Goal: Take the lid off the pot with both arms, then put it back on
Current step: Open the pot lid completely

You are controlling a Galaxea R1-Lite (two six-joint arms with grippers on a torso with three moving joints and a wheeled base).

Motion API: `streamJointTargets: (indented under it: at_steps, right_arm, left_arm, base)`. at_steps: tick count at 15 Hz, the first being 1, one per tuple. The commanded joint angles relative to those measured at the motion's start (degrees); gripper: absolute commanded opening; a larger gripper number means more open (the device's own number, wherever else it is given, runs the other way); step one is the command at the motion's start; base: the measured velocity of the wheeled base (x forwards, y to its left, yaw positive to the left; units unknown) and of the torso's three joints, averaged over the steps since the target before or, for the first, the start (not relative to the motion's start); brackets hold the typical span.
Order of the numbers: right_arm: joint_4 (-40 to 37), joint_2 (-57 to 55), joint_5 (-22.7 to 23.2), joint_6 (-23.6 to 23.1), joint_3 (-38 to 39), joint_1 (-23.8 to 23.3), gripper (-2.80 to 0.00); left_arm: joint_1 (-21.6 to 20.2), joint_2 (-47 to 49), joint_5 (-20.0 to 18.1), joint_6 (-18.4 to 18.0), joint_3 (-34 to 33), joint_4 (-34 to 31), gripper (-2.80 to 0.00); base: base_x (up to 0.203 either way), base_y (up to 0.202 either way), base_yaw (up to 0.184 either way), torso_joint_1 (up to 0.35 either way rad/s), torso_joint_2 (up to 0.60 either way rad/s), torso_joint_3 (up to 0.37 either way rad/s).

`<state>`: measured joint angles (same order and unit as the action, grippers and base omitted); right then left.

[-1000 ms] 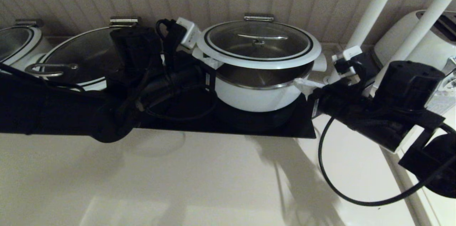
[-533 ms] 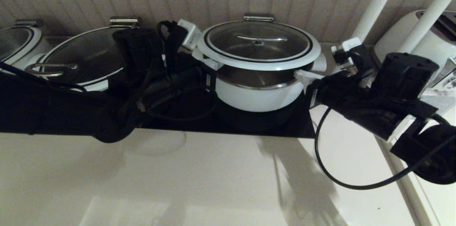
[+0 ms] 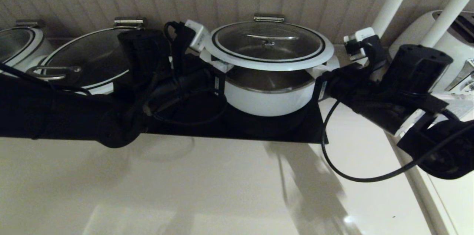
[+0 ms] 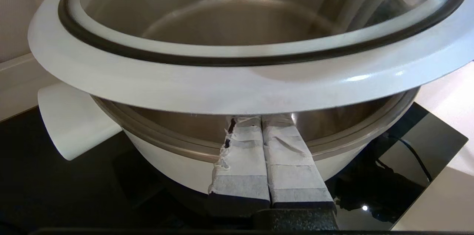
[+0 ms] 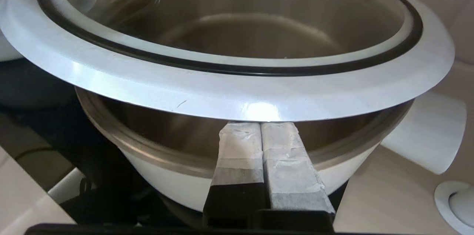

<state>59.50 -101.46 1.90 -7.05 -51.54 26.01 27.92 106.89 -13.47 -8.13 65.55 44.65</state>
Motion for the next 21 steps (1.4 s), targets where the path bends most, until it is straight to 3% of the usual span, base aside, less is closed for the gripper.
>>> streamJointTargets:
  at_steps: [1, 5, 11, 17, 21]
  right_arm:
    - [1.41, -0.75, -0.05, -0.07, -0.23, 0.0, -2.8]
    - [1.5, -0.71, -0.05, -0.07, -1.59, 0.0, -2.8]
    - [1.59, -0.76, -0.05, -0.07, -2.1, 0.0, -2.8]
    - [1.59, -0.83, 0.03, 0.01, -2.6, 0.0, -2.8]
    - [1.59, -1.16, 0.03, 0.1, -3.72, -0.1, -2.8]
  left_arm:
    - [0.03, -0.28, -0.07, -0.04, -0.16, 0.26, -2.8]
    - [0.03, -1.87, -0.07, -0.19, -3.11, 0.26, -2.8]
    - [0.03, -11.69, 0.33, -1.89, -16.92, 0.2, -2.8]
    - [-1.15, -26.23, 8.19, -1.72, -34.86, 0.04, -2.8]
    - [-5.91, -33.06, 10.21, -1.32, -42.48, 0.08, -2.8]
  base:
    - [0.0, 0.0, 0.0, 0.0, 0.0, 0.0]
    - [0.0, 0.0, 0.0, 0.0, 0.0, 0.0]
    - [0.0, 0.0, 0.0, 0.0, 0.0, 0.0]
    - [0.0, 0.0, 0.0, 0.0, 0.0, 0.0]
    - [0.0, 0.0, 0.0, 0.0, 0.0, 0.0]
